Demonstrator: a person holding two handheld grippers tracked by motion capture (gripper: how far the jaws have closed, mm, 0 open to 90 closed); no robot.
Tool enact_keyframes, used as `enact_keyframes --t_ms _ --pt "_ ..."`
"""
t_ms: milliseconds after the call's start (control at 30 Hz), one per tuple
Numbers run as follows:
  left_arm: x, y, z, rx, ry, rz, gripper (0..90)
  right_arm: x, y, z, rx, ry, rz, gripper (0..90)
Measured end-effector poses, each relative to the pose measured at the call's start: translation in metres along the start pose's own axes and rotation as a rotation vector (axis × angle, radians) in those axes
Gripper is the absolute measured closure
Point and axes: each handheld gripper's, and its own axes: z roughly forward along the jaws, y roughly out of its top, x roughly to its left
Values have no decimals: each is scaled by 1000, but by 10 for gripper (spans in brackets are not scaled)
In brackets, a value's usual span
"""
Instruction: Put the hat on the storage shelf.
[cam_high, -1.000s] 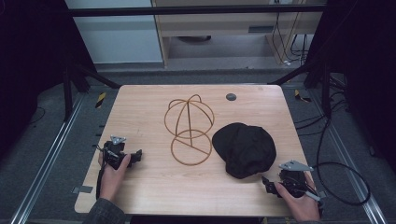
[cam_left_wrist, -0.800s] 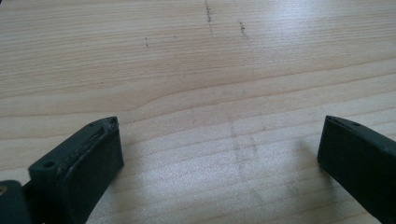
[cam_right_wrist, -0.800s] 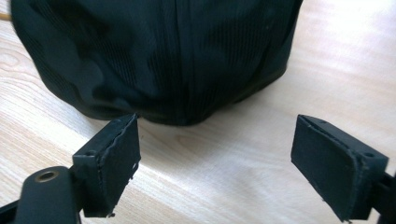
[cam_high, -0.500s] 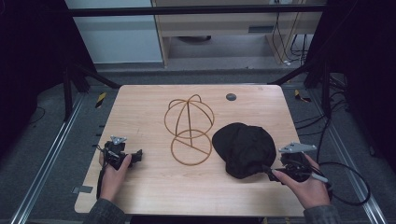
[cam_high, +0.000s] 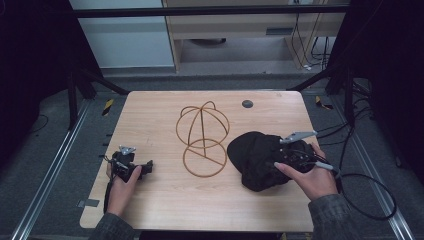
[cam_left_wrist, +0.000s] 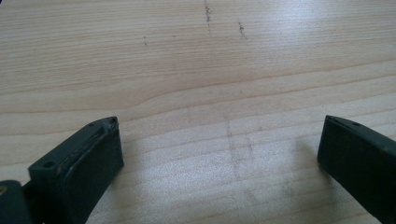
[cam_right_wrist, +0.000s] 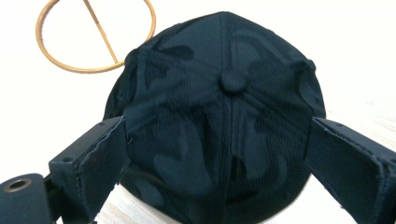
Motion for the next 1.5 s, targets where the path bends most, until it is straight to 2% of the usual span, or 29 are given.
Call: enact_keyframes --t_ms 367,700,833,967,1200,1333,1500 --pt "-2 0 0 -1 -3 3 0 -2 21 16 62 -3 2 63" --pt "-3 0 0 0 -8 8 0 -12 20 36 113 1 27 53" --pt "-4 0 0 0 -11 12 0 -14 19 41 126 4 22 73" --pt "-5 0 0 0 -16 17 0 -17 19 43 131 23 29 126" --pt "-7 1 1 -1 -21 22 0 -21 18 43 132 62 21 301" --pt "-7 1 1 -1 -22 23 0 -23 18 41 131 79 22 415" --pt "-8 1 1 0 -24 26 0 -26 16 40 126 104 22 608"
